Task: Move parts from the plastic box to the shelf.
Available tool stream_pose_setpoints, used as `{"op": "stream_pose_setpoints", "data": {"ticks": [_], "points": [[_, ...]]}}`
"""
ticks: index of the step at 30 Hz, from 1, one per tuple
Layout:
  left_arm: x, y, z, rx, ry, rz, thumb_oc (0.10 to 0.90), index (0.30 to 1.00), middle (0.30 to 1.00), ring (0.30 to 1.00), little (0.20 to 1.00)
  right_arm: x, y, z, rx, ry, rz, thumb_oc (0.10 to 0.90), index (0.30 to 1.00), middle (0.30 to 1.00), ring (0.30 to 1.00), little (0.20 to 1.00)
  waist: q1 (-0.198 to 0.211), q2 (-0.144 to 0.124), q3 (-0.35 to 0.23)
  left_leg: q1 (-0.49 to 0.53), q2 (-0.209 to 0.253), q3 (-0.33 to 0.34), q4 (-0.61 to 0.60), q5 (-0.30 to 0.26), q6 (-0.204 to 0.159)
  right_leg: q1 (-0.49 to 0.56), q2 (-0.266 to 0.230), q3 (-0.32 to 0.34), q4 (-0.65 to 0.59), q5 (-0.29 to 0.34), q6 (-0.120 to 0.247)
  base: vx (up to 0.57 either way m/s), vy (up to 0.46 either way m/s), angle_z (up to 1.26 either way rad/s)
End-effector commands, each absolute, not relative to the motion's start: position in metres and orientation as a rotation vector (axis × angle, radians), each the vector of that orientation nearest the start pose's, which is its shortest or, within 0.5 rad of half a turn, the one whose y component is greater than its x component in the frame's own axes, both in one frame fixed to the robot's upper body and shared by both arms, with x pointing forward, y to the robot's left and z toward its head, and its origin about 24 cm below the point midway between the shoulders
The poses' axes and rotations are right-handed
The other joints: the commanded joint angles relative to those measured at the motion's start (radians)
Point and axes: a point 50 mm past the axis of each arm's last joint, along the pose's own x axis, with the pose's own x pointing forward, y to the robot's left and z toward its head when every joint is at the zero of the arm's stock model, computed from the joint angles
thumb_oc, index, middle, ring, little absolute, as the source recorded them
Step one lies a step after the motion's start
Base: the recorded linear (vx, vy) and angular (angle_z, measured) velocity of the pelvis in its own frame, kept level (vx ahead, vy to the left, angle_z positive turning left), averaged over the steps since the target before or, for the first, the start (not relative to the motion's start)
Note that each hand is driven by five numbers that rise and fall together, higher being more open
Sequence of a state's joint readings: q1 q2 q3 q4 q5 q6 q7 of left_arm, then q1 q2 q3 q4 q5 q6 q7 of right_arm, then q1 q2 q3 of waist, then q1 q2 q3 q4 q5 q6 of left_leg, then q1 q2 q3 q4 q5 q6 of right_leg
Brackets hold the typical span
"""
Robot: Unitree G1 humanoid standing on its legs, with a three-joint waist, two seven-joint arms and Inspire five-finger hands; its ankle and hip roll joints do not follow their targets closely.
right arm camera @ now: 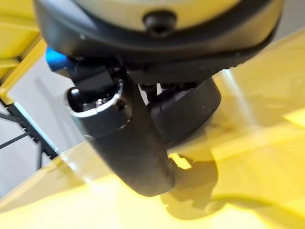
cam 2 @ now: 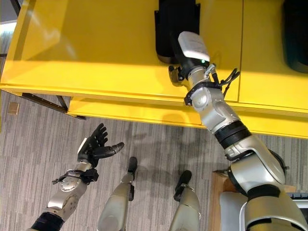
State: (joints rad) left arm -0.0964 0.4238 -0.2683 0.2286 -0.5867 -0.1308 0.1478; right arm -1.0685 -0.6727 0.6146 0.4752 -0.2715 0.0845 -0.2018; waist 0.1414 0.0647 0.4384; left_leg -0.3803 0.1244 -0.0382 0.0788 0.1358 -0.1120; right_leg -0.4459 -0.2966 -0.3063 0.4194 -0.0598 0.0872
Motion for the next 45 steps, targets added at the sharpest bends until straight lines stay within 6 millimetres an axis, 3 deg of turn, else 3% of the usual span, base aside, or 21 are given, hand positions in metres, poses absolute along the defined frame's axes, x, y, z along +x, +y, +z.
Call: {"op": "stream_pose_setpoints", "data": {"ticks": [1,8,18,29,34,35,38,40,45], "points": [[0.266,0.204,0.055,-0.12,-0.057,0.005,0.9,1.0,1.0,1.0,1.0,0.368,-0.119,0.295,-1.111,-0.787,0.002,0.9,1.0,1.0,1.0,1.0,0.013,-0.076,-0.025,0.047,0.048,0.033,0.018,-0.043,-0.004,0.12,-0.039,0.031,-0.149,0.106,0.061,0.0,0.0,0.0],[0.264,0.207,0.055,-0.109,-0.052,0.005,0.9,1.0,1.0,1.0,1.0,0.361,-0.118,0.299,-1.09,-0.826,0.003,0.9,1.0,1.0,1.0,1.0,0.009,-0.088,-0.033,0.056,0.051,0.034,0.016,-0.045,-0.004,0.124,-0.035,0.032,-0.152,0.108,0.061,0.0,-0.001,0.0],[0.263,0.212,0.054,-0.101,-0.048,0.032,0.9,1.0,1.0,1.0,1.0,0.339,-0.117,0.323,-1.046,-0.981,-0.044,0.9,1.0,1.0,1.0,1.0,-0.004,-0.097,-0.05,0.068,0.053,0.039,0.015,-0.05,-0.005,0.132,-0.035,0.038,-0.153,0.107,0.064,0.0,0.0,0.0],[0.261,0.213,0.051,-0.079,-0.033,0.035,0.9,1.0,1.0,1.0,1.0,0.315,-0.123,0.326,-0.985,-1.084,-0.054,0.9,1.0,1.0,1.0,1.0,-0.027,-0.104,-0.079,0.105,0.06,0.046,0.003,-0.054,-0.007,0.161,-0.025,0.048,-0.161,0.101,0.065,0.0,-0.001,0.0],[0.259,0.213,0.046,-0.074,-0.01,0.036,0.9,1.0,1.0,1.0,1.0,0.305,-0.131,0.312,-0.933,-1.088,-0.051,0.9,1.0,1.0,1.0,1.0,-0.044,-0.102,-0.104,0.134,0.069,0.047,-0.026,-0.044,-0.013,0.188,-0.015,0.048,-0.185,0.099,0.066,0.02,-0.018,-0.05],[0.258,0.213,0.043,-0.076,0.0,0.035,0.9,1.0,1.0,1.0,1.0,0.3,-0.138,0.295,-0.867,-1.058,-0.051,0.9,1.0,1.0,1.0,1.0,-0.056,-0.099,-0.122,0.154,0.076,0.049,-0.051,-0.033,-0.017,0.202,-0.007,0.048,-0.196,0.097,0.066,0.04,-0.025,-0.08],[0.255,0.212,0.037,-0.077,0.025,0.037,0.9,1.0,1.0,1.0,1.0,0.296,-0.142,0.278,-0.825,-1.021,-0.038,0.9,1.0,1.0,1.0,1.0,-0.066,-0.097,-0.136,0.18,0.082,0.055,-0.077,-0.022,-0.019,0.22,0.004,0.052,-0.211,0.095,0.064,0.02,-0.036,-0.08],[0.249,0.205,0.026,-0.103,0.063,0.032,0.9,1.0,1.0,1.0,1.0,0.282,-0.145,0.237,-0.625,-0.943,0.001,0.9,1.0,1.0,1.0,1.0,-0.097,-0.09,-0.165,0.208,0.1,0.072,-0.091,-0.012,-0.026,0.25,0.031,0.062,-0.241,0.087,0.058,0.03,-0.068,-0.12],[0.24,0.205,0.016,-0.113,0.095,0.047,0.9,1.0,1.0,1.0,1.0,0.269,-0.141,0.216,-0.591,-0.9,0.076,0.9,1.0,1.0,1.0,1.0,-0.122,-0.094,-0.193,0.256,0.127,0.083,-0.08,-0.032,-0.016,0.258,0.072,0.11,-0.244,0.075,0.048,0.03,-0.051,-0.15]]}}
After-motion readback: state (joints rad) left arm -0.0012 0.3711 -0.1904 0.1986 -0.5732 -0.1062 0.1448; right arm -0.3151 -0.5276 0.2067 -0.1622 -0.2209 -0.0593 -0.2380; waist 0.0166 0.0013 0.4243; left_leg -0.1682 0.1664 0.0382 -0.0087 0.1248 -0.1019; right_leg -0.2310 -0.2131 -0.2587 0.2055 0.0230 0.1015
